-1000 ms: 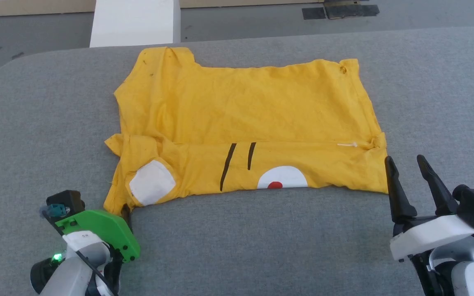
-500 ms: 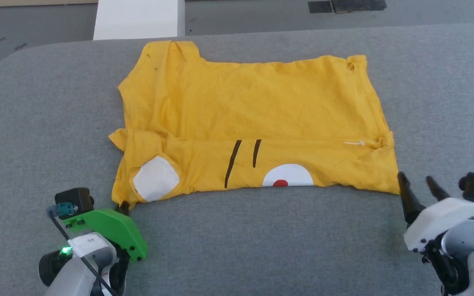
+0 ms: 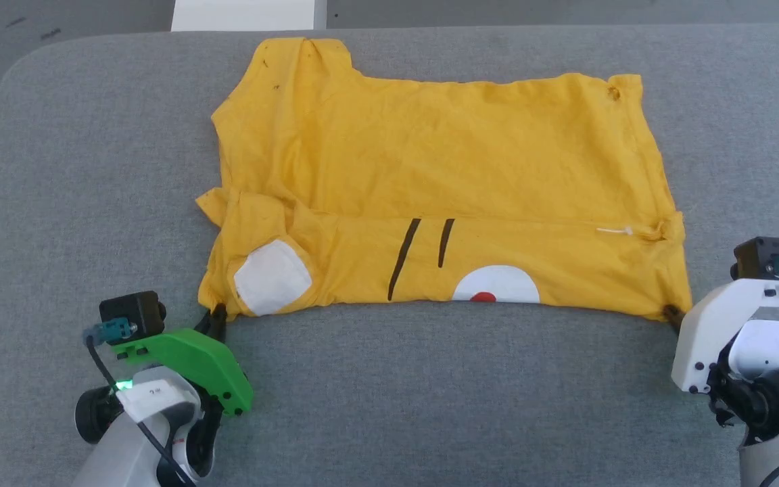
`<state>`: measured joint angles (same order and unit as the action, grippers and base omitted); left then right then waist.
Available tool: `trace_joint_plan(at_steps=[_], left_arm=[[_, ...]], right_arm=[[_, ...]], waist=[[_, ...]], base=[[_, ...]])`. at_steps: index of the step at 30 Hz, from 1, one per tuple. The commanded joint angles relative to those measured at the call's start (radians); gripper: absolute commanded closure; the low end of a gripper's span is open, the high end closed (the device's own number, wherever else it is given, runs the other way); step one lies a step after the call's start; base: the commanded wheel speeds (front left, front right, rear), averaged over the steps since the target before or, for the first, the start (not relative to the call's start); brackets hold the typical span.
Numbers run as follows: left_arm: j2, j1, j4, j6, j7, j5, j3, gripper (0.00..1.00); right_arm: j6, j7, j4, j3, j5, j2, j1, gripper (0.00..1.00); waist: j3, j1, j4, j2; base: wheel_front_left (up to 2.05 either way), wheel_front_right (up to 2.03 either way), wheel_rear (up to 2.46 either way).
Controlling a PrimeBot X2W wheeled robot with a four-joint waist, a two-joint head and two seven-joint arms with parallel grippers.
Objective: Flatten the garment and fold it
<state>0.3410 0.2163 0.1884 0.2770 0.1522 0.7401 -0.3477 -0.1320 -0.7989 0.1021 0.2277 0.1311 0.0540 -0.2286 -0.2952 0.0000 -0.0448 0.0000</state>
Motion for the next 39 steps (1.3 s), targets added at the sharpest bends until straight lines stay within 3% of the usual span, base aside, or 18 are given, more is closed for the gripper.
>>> trace_joint_plan(at_steps=[1, 7, 12, 23, 28, 36, 37, 38, 39], left_arm=[[-0.005, 0.006, 0.019, -0.005, -0.017, -0.007, -0.004, 1.00], [0.014, -0.007, 0.008, 0.009, -0.141, -0.056, 0.022, 1.00], [0.059, -0.084, -0.063, 0.052, -0.143, -0.090, 0.022, 1.00], [0.123, -0.303, -0.262, 0.157, 0.036, -0.084, -0.027, 1.00], [0.115, -0.332, -0.219, 0.136, 0.076, -0.058, -0.060, 1.00], [0.069, -0.299, -0.097, 0.071, 0.052, -0.017, -0.075, 1.00], [0.065, -0.294, -0.094, 0.067, 0.045, -0.014, -0.071, 0.81], [0.062, -0.290, -0.092, 0.062, 0.039, -0.011, -0.069, 0.23], [0.063, -0.285, -0.093, 0.056, 0.032, -0.010, -0.067, 0.00]], right_arm=[[0.001, -0.001, -0.008, 0.002, -0.013, -0.004, 0.004, 1.00], [0.001, 0.143, -0.073, 0.023, -0.043, -0.004, 0.022, 1.00], [0.001, 0.231, -0.121, 0.040, -0.023, -0.004, 0.086, 1.00], [0.001, 0.114, -0.268, 0.102, 0.037, -0.004, 0.341, 1.00], [0.001, 0.116, -0.207, 0.101, 0.054, -0.004, 0.390, 1.00], [0.001, 0.221, -0.031, 0.073, 0.073, -0.004, 0.362, 1.00], [0.001, 0.241, -0.023, 0.072, 0.080, -0.004, 0.358, 0.80], [0.001, 0.256, -0.015, 0.070, 0.088, -0.004, 0.355, 0.59], [0.001, 0.273, -0.010, 0.064, 0.097, -0.004, 0.353, 0.00]], waist=[[-0.001, 0.0000, 0.004, 0.0000], [0.043, 0.0000, 0.002, 0.0000], [0.094, 0.0000, 0.001, 0.0000], [0.148, 0.0000, 0.009, 0.0000], [0.145, 0.0000, 0.007, 0.0000], [0.135, 0.0000, 0.002, 0.0000], [0.136, 0.0000, 0.001, 0.0000], [0.138, 0.0000, 0.000, 0.0000], [0.140, 0.0000, -0.001, 0.0000]], base=[[0.00, 0.00, 0.00], [0.00, 0.00, 0.00], [0.00, 0.00, 0.00], [0.00, 0.00, 0.00], [0.00, 0.00, 0.00], [0.00, 0.00, 0.00], [0.00, 0.00, 0.00], [0.00, 0.00, 0.00], [0.00, 0.00, 0.00]])
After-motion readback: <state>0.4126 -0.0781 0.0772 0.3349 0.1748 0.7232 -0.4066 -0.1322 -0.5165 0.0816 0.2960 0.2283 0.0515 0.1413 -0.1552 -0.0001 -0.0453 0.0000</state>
